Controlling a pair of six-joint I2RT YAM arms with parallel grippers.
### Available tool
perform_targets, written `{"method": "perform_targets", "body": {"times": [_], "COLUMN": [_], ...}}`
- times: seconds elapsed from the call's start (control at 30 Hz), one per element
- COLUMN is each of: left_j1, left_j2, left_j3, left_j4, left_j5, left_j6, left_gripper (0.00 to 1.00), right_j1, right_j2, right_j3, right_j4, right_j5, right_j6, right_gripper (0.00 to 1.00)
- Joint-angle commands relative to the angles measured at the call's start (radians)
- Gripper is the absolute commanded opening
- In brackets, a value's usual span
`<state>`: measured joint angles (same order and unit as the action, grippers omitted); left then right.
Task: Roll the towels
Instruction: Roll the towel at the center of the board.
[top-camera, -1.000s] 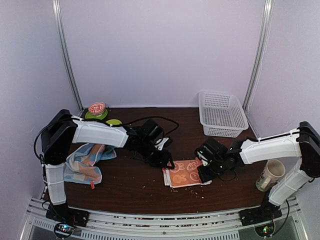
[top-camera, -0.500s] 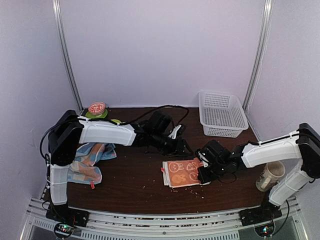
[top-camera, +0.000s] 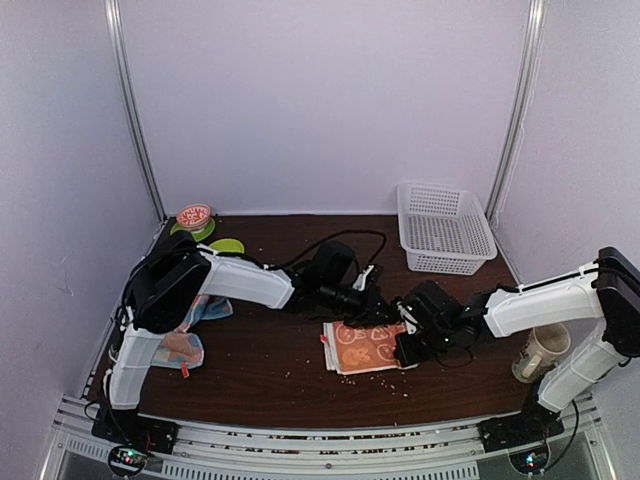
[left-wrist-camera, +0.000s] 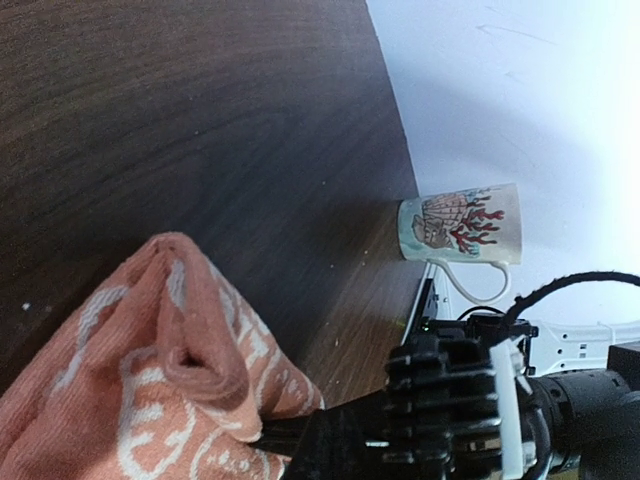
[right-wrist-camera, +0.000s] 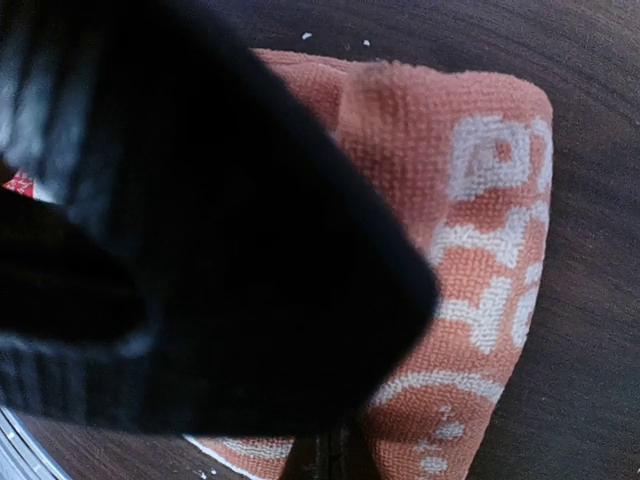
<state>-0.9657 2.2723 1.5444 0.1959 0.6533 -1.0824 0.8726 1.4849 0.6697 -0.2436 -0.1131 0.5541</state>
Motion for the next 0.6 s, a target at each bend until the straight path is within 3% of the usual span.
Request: {"method": "perform_targets", "body": {"times": [0.0, 0.43, 0.57], "left_j1": [-0.001, 0.001, 0.006], "left_j2": [0.038, 0.12, 0.14], "left_j3": [0.051, 0.095, 0.102], "left_j4": [0.121, 0.016, -0.016], "left_j5": [0.04, 0.02, 0.003], "left_j6": [-0.055, -0.093, -0.091], "left_gripper": [0.0, 0.0, 0.0], "right_j1": [-0.006, -0.005, -0.005], "right_j2": [0.021, 0.008, -0.031], "right_j3": [-0.03, -0.024, -0.014], "right_j4": [-0.013, -0.023, -0.051], "right_j5": [-0.008, -0.028, -0.039], "right_j6": [0.003, -0.01, -0.016], "right_gripper": [0.0, 0.0, 0.15]}}
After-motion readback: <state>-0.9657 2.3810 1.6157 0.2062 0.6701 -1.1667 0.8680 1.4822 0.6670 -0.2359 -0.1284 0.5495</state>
